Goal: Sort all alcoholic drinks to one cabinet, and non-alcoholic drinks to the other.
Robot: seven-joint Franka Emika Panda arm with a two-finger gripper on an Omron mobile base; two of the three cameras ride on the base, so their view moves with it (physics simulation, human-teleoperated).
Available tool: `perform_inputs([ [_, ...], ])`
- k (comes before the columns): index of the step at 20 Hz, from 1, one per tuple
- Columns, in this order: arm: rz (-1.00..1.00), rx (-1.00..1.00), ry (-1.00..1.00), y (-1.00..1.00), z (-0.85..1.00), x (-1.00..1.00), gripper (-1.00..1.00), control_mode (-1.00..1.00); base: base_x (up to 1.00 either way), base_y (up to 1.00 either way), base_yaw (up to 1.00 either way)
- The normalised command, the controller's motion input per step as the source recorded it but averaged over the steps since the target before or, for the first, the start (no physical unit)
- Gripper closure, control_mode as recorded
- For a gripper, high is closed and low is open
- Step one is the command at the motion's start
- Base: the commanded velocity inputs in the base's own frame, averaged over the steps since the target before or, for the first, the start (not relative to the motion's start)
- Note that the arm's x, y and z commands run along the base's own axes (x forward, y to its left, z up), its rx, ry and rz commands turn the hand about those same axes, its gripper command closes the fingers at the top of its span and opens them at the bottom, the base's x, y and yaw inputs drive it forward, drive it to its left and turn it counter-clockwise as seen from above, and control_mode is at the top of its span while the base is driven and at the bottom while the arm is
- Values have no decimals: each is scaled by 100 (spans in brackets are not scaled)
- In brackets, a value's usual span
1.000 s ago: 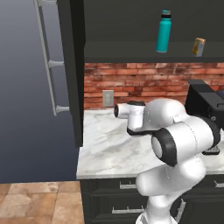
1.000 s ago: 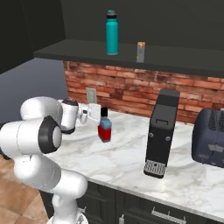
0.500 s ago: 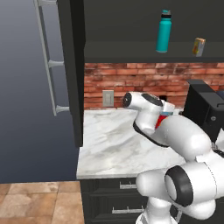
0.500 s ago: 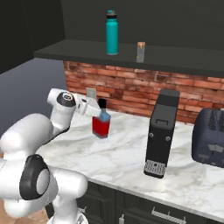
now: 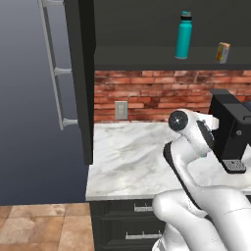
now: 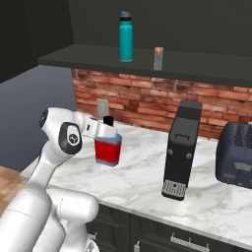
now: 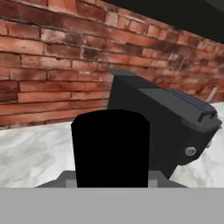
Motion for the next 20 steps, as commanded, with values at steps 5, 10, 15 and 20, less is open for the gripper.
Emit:
perform_inputs([
  [5,37,19,1,0,57,-70,100,-100,0,0,0],
  [10,25,18,0,1,71,-47,100,-100,0,0,0],
  [15,10,17,4,11,65,-44,100,-100,0,0,0],
  [20,2,7,1,15,19,-45,100,-100,0,0,0],
])
